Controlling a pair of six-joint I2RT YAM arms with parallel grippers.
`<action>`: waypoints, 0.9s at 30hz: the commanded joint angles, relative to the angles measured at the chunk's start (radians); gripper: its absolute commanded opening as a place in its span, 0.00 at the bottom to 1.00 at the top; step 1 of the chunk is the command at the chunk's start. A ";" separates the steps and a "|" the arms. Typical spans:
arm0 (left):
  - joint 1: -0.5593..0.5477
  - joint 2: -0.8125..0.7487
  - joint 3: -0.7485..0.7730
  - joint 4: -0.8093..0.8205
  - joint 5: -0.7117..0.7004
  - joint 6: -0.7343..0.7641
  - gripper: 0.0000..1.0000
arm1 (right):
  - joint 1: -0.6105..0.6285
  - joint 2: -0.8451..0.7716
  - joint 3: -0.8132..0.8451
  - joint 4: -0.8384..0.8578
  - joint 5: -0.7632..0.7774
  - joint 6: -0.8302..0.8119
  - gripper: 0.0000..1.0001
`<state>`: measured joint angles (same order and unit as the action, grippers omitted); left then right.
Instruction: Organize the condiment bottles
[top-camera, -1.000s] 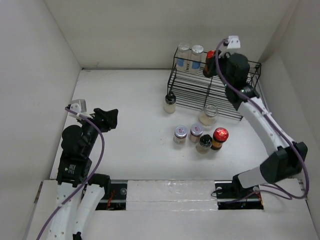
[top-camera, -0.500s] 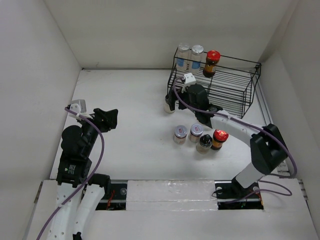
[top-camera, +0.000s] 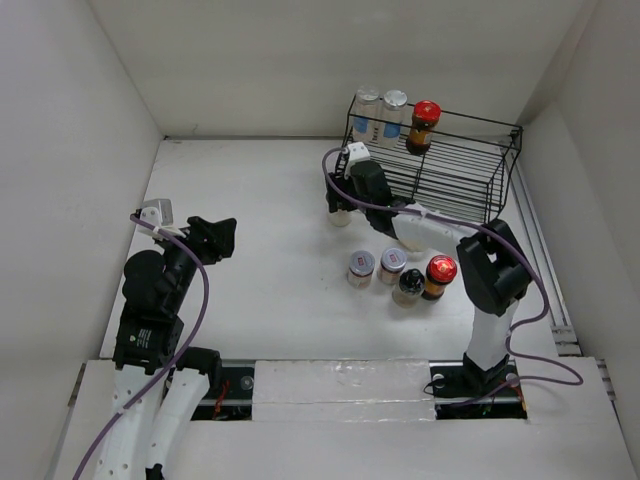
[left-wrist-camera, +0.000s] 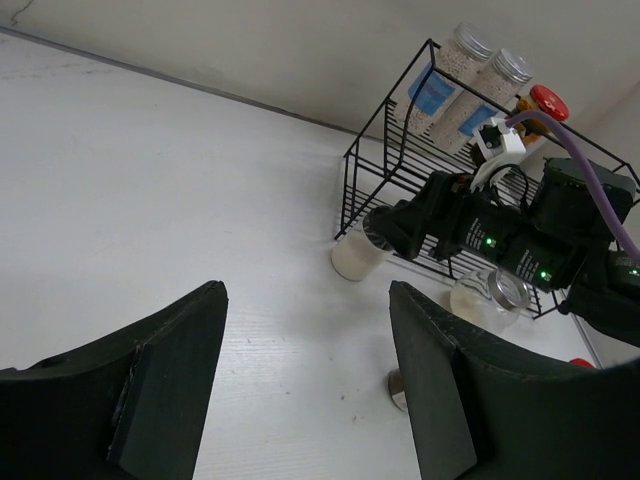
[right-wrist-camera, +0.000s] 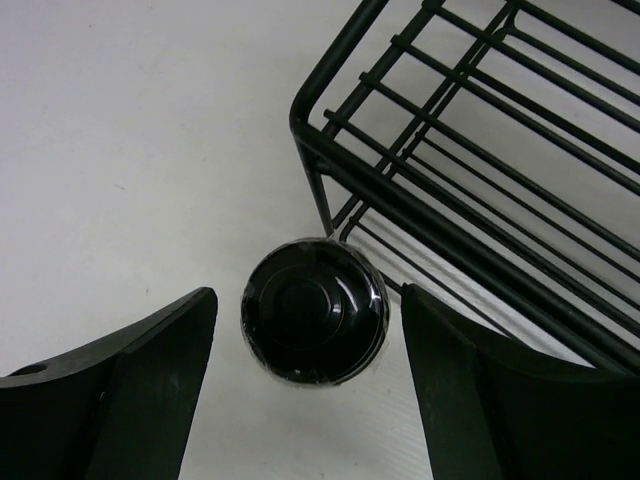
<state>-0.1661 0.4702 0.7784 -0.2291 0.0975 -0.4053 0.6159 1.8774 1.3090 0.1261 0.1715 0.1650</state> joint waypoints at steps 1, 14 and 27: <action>0.005 0.001 0.007 0.037 0.013 0.011 0.62 | -0.001 0.026 0.061 0.035 0.046 -0.010 0.79; 0.005 0.001 0.007 0.037 0.013 0.011 0.62 | 0.037 0.062 0.072 0.014 0.095 0.002 0.60; 0.005 0.001 0.007 0.037 0.013 0.011 0.62 | -0.031 -0.400 0.027 0.033 -0.053 -0.032 0.47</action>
<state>-0.1661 0.4702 0.7784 -0.2291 0.0978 -0.4053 0.6750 1.6386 1.2789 0.0120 0.1600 0.1474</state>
